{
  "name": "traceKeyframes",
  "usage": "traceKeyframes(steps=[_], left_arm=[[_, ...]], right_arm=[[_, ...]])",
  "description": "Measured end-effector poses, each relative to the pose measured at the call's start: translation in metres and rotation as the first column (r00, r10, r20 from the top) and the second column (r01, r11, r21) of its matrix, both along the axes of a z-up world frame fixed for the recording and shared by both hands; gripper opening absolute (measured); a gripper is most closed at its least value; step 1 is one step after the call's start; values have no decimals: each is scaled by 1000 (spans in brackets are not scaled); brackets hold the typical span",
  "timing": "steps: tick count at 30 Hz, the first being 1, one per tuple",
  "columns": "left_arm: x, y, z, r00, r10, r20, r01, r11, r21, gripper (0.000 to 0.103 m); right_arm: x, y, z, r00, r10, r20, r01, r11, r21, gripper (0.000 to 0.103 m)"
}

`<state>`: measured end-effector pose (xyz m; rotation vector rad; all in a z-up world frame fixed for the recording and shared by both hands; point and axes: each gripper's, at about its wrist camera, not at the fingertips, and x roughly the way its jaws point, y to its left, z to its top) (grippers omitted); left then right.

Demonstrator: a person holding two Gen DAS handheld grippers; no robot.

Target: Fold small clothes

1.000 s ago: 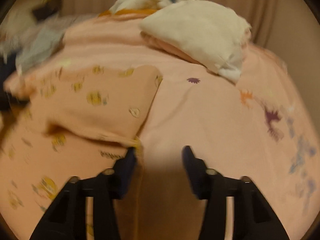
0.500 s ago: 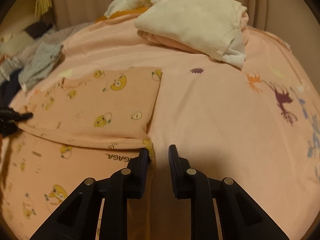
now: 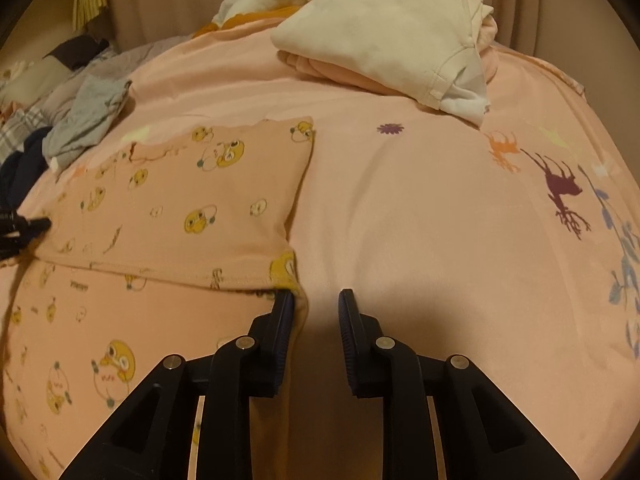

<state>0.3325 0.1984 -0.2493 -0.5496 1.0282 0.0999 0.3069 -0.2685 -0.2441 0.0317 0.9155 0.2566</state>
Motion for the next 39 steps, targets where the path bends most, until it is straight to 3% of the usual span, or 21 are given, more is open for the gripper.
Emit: traceKeyframes(steps=[4, 7, 10, 13, 16, 18, 22, 24, 25, 27, 29, 32, 35, 37, 39], left_arm=[[-19, 20, 16, 1000, 8, 19, -10, 994, 105, 42], [-37, 45, 9, 995, 96, -15, -93, 986, 141, 45], [-56, 71, -7, 989, 145, -33, -143, 989, 38, 45], [-75, 87, -11, 986, 165, 8, -164, 984, -72, 45], [-89, 95, -7, 980, 195, -37, -197, 979, -56, 46], [-98, 99, -6, 977, 205, -61, -207, 978, -23, 47], [-130, 118, -7, 972, 229, -54, -233, 967, -104, 51], [-145, 136, -11, 954, 298, -29, -299, 938, -174, 52], [-154, 147, -14, 936, 351, -24, -348, 911, -221, 52], [-168, 168, -19, 895, 447, -16, -424, 837, -346, 54], [-178, 191, -27, 841, 541, 2, -479, 745, -465, 60], [-181, 211, -33, 772, 635, 8, -538, 661, -524, 60], [-186, 224, -32, 668, 743, 29, -610, 570, -551, 58], [-189, 231, -29, 621, 781, 57, -640, 548, -538, 56], [-191, 236, -28, 577, 815, 58, -697, 528, -485, 27]], right_arm=[[-7, -10, 13, 997, -19, -68, 20, 1000, 8, 21], [-10, -15, 31, 999, -40, -16, 40, 999, 3, 21], [1, -12, 42, 999, -45, -4, 45, 994, 97, 21], [18, 7, 35, 999, -28, -27, 32, 986, 162, 21], [26, 24, 7, 994, -15, -104, 27, 993, 113, 21], [16, 21, -3, 998, -30, -63, 37, 992, 117, 21], [2, 9, -1, 994, -27, -105, 42, 989, 141, 21], [-8, 8, 3, 994, -10, -113, 24, 993, 115, 24], [-11, 7, 4, 994, -2, -111, 13, 994, 104, 29], [-24, 7, 4, 995, 21, -100, -13, 997, 78, 40], [-27, 9, 3, 995, 40, -91, -35, 997, 62, 46], [-31, 8, 1, 997, 54, -60, -52, 998, 36, 46], [-29, 6, -1, 998, 34, -61, -30, 998, 62, 48], [-27, 6, -1, 998, 30, -62, -26, 998, 65, 48], [-28, 8, -1, 998, 33, -57, -30, 998, 58, 48]])
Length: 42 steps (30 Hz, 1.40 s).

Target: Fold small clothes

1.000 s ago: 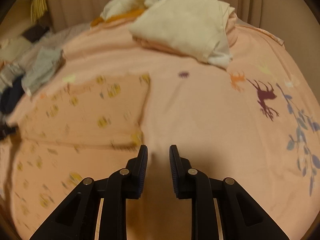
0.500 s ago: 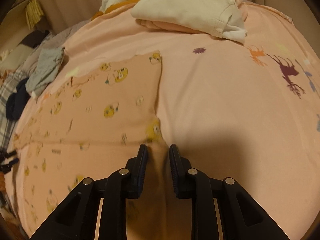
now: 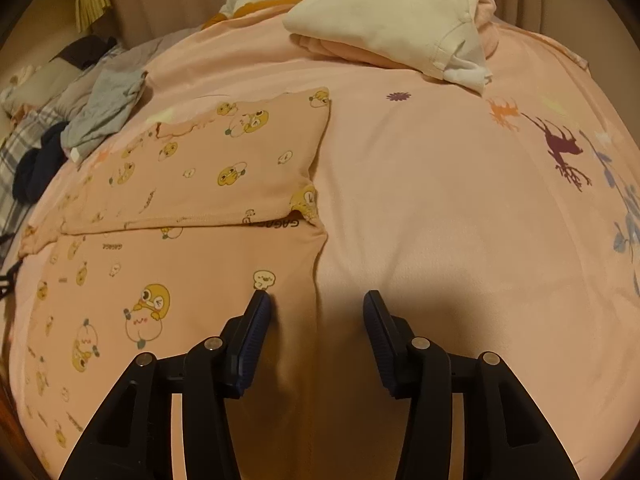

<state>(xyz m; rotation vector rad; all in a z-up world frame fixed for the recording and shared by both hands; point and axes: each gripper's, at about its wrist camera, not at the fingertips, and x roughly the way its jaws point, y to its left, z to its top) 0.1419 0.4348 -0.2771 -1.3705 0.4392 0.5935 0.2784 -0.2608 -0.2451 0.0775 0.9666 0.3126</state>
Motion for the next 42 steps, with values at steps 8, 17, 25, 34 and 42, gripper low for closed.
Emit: traceKeyframes(steps=[8, 17, 25, 34, 42], left_arm=[[23, -13, 20, 978, -59, -199, 106, 966, 235, 6], [73, -98, 79, 922, -301, -242, 380, 823, 423, 6], [125, -214, 106, 840, -476, -261, 538, 666, 516, 6], [163, -324, 89, 700, -588, -405, 707, 490, 510, 6], [181, -396, 64, 588, -709, -390, 793, 409, 451, 6]], right_arm=[[-5, -4, -1, 1000, 6, 5, -6, 1000, 13, 49], [-7, -5, -1, 1000, -23, 11, 22, 999, 30, 49], [2, -5, 10, 999, -25, -29, 26, 999, 20, 49], [8, -15, 0, 997, -64, -38, 67, 994, 87, 49], [7, -15, -2, 996, -88, -18, 89, 990, 105, 49]])
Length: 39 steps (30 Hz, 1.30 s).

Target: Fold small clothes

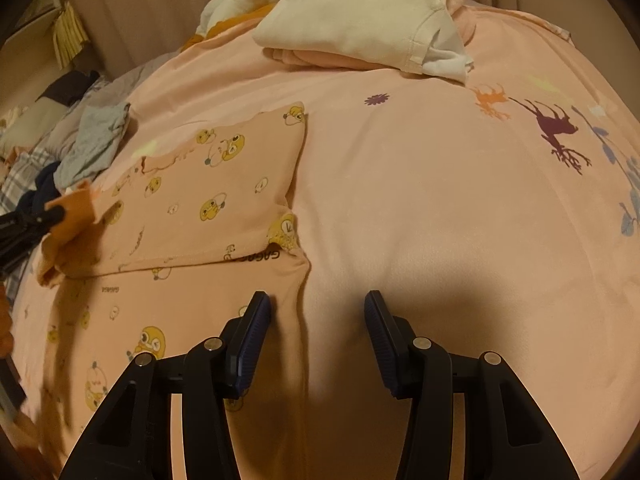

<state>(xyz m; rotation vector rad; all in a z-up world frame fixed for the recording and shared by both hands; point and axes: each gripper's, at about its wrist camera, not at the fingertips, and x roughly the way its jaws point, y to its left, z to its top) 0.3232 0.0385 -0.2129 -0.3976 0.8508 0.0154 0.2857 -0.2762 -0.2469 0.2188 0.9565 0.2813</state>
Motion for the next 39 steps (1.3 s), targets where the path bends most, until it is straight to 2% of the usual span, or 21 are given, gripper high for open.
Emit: traceKeyframes(steps=[2, 4, 6, 7, 9, 11, 14, 15, 17, 19, 21, 23, 26, 28, 29, 30, 31, 32, 34, 36, 39], left_arm=[[1, -15, -2, 999, -39, -1, 39, 999, -16, 7], [2, -27, -2, 993, -120, -10, 119, 992, -42, 13], [-3, -30, 3, 979, -202, -8, 201, 977, -69, 30], [-9, -27, 9, 978, -206, 11, 206, 977, -53, 35], [-19, -17, 21, 980, -191, 56, 192, 981, -2, 60], [-34, 0, 37, 980, -171, 103, 164, 984, 68, 70], [-53, 34, 46, 985, -126, 119, 111, 986, 128, 71], [-58, 45, 44, 989, -101, 107, 86, 986, 140, 71], [-63, 69, 31, 998, -40, 50, 30, 981, 193, 70], [-65, 89, 15, 1000, -1, -13, 4, 974, 226, 69], [-68, 106, -2, 998, 27, -51, -16, 979, 203, 67], [-70, 119, -19, 996, 54, -68, -41, 983, 179, 61], [-69, 130, -36, 994, 44, -103, -29, 989, 143, 57], [-68, 133, -43, 993, 48, -109, -33, 990, 133, 56], [-68, 133, -44, 993, 46, -106, -31, 991, 132, 56], [-68, 133, -45, 994, 43, -103, -29, 991, 130, 56], [-67, 132, -46, 994, 41, -101, -28, 992, 125, 56], [-66, 131, -47, 994, 37, -99, -25, 993, 118, 56], [-65, 127, -48, 994, 31, -106, -18, 992, 121, 57], [-64, 121, -48, 994, 27, -108, -10, 989, 148, 57], [-64, 114, -50, 990, 20, -140, 11, 977, 211, 58]], right_arm=[[0, -2, 0, 1000, 1, 2, -1, 1000, 12, 49], [0, -5, 0, 1000, 0, -1, 0, 1000, 29, 49], [0, -8, 1, 1000, 1, -19, -1, 999, 49, 49], [0, -9, 2, 1000, 2, -30, 0, 998, 57, 50], [1, -12, 7, 998, 4, -64, 1, 997, 81, 50], [0, -15, 15, 997, 4, -80, 6, 992, 122, 50], [-3, -11, 32, 999, 31, -45, -21, 980, 198, 54], [-2, -7, 38, 999, 42, -35, -33, 972, 232, 59], [3, 5, 45, 996, 80, -32, -66, 948, 312, 63], [13, 29, 45, 988, 149, -40, -118, 900, 420, 63], [24, 54, 42, 980, 188, -62, -137, 871, 471, 63], [38, 85, 33, 972, 220, -86, -153, 865, 478, 63], [57, 120, 17, 958, 239, -159, -133, 862, 490, 63], [69, 145, 3, 945, 256, -201, -119, 846, 520, 54], [72, 155, -2, 943, 257, -212, -120, 856, 502, 49], [73, 163, -3, 948, 237, -211, -118, 881, 459, 39], [70, 163, 1, 956, 222, -193, -120, 892, 435, 36], [69, 165, 2, 960, 220, -173, -127, 892, 434, 32], [69, 160, 1, 963, 211, -166, -121, 893, 434, 14], [71, 152, -2, 963, 205, -177, -101, 879, 465, 8], [74, 128, 7, 976, 156, -153, -56, 854, 517, 8]])
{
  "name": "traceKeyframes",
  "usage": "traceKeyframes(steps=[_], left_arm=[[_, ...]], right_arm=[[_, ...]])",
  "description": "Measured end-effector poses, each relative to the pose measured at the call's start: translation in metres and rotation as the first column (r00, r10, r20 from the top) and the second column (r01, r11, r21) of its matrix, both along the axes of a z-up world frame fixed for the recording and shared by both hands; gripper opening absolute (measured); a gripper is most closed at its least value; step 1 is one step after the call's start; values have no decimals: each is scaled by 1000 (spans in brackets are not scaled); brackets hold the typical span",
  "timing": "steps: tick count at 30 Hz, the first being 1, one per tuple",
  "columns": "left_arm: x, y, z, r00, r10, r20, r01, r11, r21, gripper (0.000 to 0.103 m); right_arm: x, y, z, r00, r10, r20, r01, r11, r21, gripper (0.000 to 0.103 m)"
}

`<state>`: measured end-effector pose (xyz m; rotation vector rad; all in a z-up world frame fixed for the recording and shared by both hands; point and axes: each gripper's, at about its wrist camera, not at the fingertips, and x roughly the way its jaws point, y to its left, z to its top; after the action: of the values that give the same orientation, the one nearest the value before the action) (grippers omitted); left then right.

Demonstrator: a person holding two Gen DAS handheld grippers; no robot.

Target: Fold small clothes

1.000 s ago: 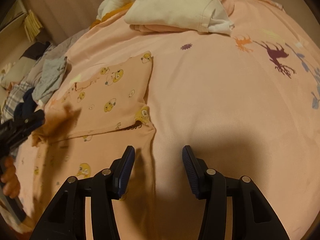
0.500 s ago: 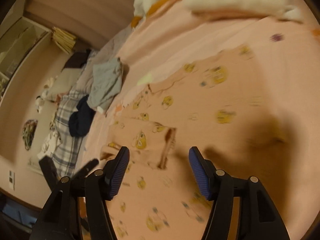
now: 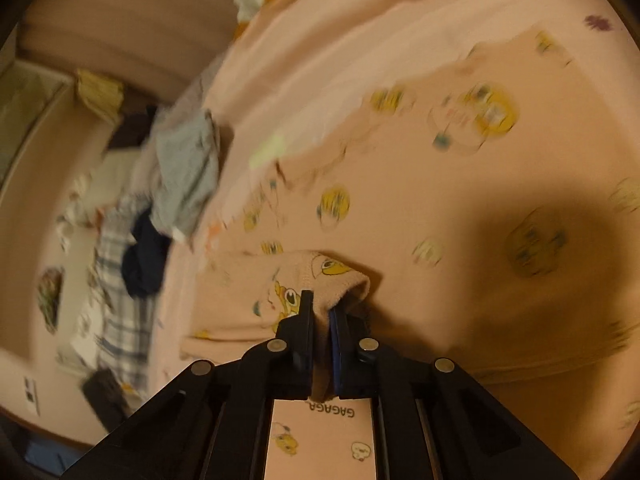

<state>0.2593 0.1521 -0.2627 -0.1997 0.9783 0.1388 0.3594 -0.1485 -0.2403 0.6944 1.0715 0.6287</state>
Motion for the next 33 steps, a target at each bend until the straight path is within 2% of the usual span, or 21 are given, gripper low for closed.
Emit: traceKeyframes(steps=[2, 4, 8, 12, 13, 15, 16, 18, 21, 24, 26, 28, 29, 31, 32, 33], left_arm=[[-3, -2, 1, 1000, -16, -23, 16, 1000, 19, 58], [-6, -1, 1, 999, -39, -28, 39, 999, -20, 58], [2, -1, 0, 999, -20, -37, 18, 997, -70, 59], [17, -18, -1, 997, -51, -60, 50, 999, -11, 57], [17, -18, 0, 997, -51, -60, 50, 999, -21, 57], [15, -14, 2, 997, -62, -43, 58, 994, -97, 57], [13, -7, 4, 998, -61, -34, 54, 984, -167, 57], [10, 2, 4, 999, -31, -34, 22, 972, -236, 57], [4, 12, 1, 999, -13, -30, 1, 928, -372, 57], [6, 3, 2, 999, -26, -33, 12, 931, -365, 57], [13, -7, 1, 998, -38, -43, 23, 950, -313, 57], [18, -12, 0, 999, -14, -47, 2, 970, -242, 47], [19, -14, 1, 999, 15, -48, -25, 977, -211, 32], [21, -12, -1, 999, 11, -41, -19, 974, -225, 16], [21, -12, -3, 999, 4, -38, -13, 971, -239, 11], [20, -12, -4, 999, 4, -36, -12, 972, -233, 11]], right_arm=[[1, -10, 14, 999, -18, 43, 19, 1000, -17, 8], [3, -19, 26, 997, -21, 74, 23, 999, -31, 8], [7, -35, 45, 991, -53, 122, 57, 998, -30, 8], [12, -44, 57, 986, -85, 146, 88, 996, -14, 8], [12, -45, 59, 984, -90, 154, 93, 996, -15, 8], [12, -50, 64, 981, -96, 167, 101, 995, -18, 8], [12, -53, 67, 979, -102, 177, 107, 994, -18, 8], [11, -58, 71, 975, -106, 194, 113, 993, -26, 8], [12, -62, 74, 972, -113, 207, 126, 991, -51, 8], [13, -64, 73, 972, -115, 207, 128, 991, -50, 8], [12, -62, 73, 972, -111, 208, 125, 991, -56, 8], [12, -59, 74, 970, -112, 215, 129, 989, -69, 8], [13, -59, 75, 968, -117, 220, 134, 989, -65, 8], [14, -63, 77, 966, -125, 225, 137, 990, -39, 8], [14, -66, 80, 965, -129, 229, 140, 990, -32, 8], [15, -69, 83, 963, -135, 235, 147, 989, -30, 8]])
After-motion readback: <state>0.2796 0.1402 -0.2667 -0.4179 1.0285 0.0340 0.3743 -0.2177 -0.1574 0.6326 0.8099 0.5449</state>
